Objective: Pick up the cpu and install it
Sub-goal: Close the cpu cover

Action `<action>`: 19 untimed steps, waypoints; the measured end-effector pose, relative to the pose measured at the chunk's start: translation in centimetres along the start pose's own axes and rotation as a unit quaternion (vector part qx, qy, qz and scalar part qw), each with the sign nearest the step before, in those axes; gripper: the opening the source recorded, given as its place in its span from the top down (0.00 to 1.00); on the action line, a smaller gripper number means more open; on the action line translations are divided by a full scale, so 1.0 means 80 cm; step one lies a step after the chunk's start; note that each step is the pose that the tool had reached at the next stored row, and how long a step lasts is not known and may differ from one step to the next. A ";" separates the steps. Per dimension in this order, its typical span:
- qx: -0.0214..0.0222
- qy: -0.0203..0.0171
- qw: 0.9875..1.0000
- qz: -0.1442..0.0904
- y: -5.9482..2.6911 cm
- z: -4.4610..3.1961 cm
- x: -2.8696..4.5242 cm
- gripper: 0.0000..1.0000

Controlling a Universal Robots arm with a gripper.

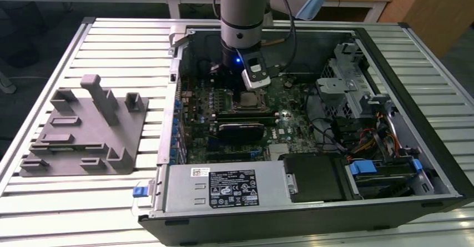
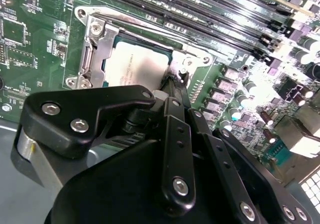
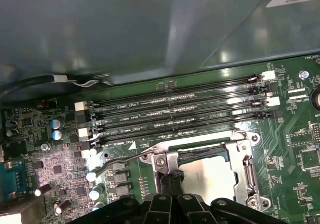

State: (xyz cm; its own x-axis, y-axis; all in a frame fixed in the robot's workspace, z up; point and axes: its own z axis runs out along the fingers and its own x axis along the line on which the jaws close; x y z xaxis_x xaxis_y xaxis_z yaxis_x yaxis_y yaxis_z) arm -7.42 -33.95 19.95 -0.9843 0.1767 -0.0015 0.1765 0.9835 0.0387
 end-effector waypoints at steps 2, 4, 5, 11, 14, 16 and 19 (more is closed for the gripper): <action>0.000 0.000 1.000 0.000 0.000 0.0002 -0.0019 0.89; 0.000 0.000 1.000 0.000 0.001 0.0002 -0.0035 0.89; 0.000 0.000 1.000 0.000 0.001 0.0002 -0.0039 0.89; 0.000 0.000 1.000 0.000 0.001 0.0003 -0.0068 0.89; 0.000 0.000 1.000 0.000 0.002 0.0005 -0.0089 0.89; 0.000 0.000 1.000 0.000 0.002 0.0003 -0.0097 0.89; 0.000 0.000 1.000 0.000 0.002 0.0004 -0.0098 0.89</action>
State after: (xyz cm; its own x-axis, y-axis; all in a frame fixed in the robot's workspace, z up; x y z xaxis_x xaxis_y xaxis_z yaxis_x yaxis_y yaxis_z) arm -6.61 -33.91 19.92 -0.9844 0.1759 -0.0016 0.1758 0.9837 0.0387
